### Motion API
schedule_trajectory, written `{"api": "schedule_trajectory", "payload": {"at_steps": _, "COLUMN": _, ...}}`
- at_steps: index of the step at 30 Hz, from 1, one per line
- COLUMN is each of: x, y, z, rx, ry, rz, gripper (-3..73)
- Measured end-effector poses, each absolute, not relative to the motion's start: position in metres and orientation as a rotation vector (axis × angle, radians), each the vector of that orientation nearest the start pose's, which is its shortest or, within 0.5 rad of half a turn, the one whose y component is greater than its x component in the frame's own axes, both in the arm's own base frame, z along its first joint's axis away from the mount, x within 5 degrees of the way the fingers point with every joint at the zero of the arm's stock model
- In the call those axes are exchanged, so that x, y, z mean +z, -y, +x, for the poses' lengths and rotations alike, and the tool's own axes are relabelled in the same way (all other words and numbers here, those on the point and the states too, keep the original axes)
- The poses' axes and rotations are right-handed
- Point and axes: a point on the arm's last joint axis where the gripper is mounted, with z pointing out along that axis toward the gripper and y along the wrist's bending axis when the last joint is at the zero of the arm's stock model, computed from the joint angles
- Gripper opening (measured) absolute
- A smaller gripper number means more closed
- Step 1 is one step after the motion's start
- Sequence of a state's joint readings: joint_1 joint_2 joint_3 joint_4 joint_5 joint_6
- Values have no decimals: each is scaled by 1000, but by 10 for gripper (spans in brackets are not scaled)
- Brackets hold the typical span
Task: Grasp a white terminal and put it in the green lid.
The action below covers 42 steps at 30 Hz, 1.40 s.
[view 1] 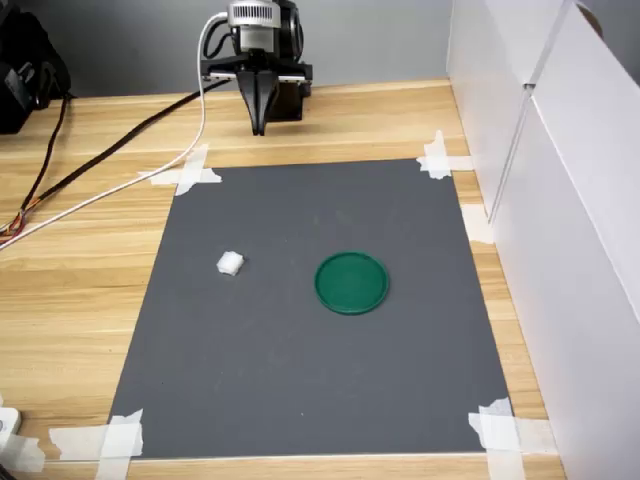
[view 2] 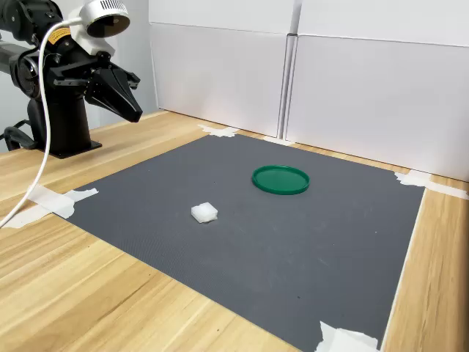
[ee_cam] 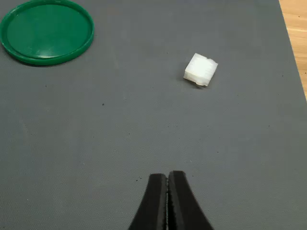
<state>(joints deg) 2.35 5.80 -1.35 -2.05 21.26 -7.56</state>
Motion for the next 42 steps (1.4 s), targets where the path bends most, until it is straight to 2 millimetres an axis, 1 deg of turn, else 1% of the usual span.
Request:
{"api": "schedule_trajectory", "payload": {"at_steps": 18, "x": 182, "y": -1, "z": 59, "rx": -101, "ry": -1922, "rz": -198, "gripper": -22}}
{"api": "schedule_trajectory", "payload": {"at_steps": 22, "x": 184, "y": -1, "z": 57, "rx": -112, "ry": -1959, "rz": -218, "gripper": -22}}
{"api": "schedule_trajectory", "payload": {"at_steps": 27, "x": 205, "y": -1, "z": 61, "rx": -117, "ry": -2000, "rz": -230, "gripper": -22}}
{"api": "schedule_trajectory", "payload": {"at_steps": 33, "x": 228, "y": -1, "z": 74, "rx": -115, "ry": -2093, "rz": -241, "gripper": -22}}
{"api": "schedule_trajectory", "payload": {"at_steps": 38, "x": 249, "y": -1, "z": 94, "rx": -137, "ry": -2174, "rz": -265, "gripper": -22}}
{"api": "schedule_trajectory", "payload": {"at_steps": 42, "x": 265, "y": -1, "z": 116, "rx": -133, "ry": -2219, "rz": -259, "gripper": -22}}
